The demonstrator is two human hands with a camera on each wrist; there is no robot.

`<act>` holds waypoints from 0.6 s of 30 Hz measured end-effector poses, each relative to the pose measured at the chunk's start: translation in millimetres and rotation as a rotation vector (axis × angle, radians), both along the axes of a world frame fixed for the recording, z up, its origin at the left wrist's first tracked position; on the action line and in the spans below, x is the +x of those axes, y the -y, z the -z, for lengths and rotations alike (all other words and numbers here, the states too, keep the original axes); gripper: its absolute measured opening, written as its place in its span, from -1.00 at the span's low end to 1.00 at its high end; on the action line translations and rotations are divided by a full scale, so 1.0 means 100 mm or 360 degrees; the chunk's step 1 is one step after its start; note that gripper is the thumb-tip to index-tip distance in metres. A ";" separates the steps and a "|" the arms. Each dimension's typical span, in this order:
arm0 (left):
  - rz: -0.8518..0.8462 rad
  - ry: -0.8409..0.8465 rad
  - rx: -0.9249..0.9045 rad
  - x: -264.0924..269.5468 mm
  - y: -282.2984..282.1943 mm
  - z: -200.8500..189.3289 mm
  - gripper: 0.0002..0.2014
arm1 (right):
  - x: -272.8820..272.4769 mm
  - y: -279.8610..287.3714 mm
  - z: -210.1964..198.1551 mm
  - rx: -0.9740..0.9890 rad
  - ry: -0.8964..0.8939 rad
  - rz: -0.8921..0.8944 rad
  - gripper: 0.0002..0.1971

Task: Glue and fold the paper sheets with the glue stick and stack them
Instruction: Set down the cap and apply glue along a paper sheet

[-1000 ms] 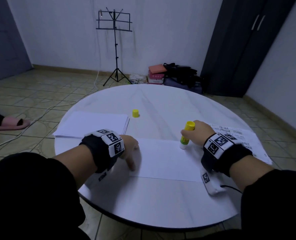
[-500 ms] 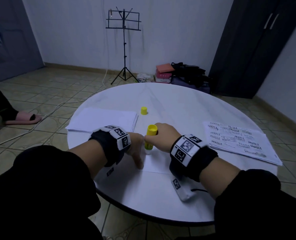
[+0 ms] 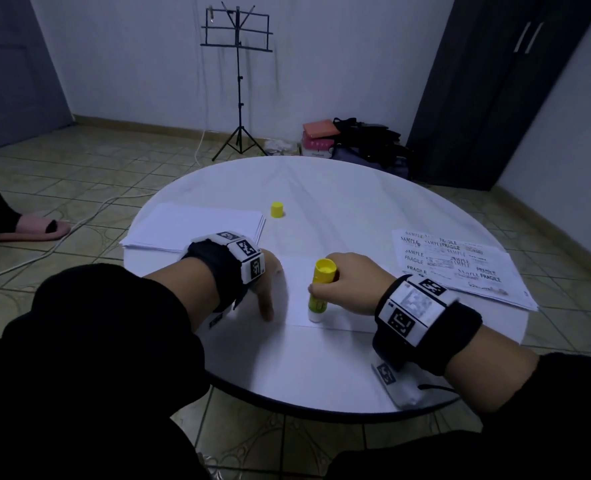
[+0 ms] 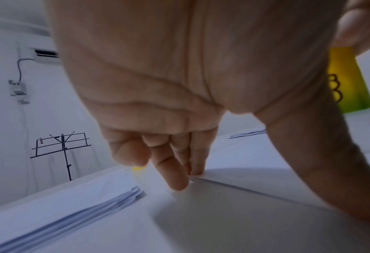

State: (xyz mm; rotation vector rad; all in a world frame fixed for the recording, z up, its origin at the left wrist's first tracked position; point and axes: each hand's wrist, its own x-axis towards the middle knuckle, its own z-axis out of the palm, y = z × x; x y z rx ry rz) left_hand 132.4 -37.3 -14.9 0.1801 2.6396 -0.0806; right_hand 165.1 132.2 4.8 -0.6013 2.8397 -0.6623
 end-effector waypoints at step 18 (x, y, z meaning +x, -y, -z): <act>0.0118 0.0088 -0.0167 -0.07 -0.10 0.02 0.02 | -0.41 -0.87 -0.10 -0.0202 0.0076 0.0554 -0.80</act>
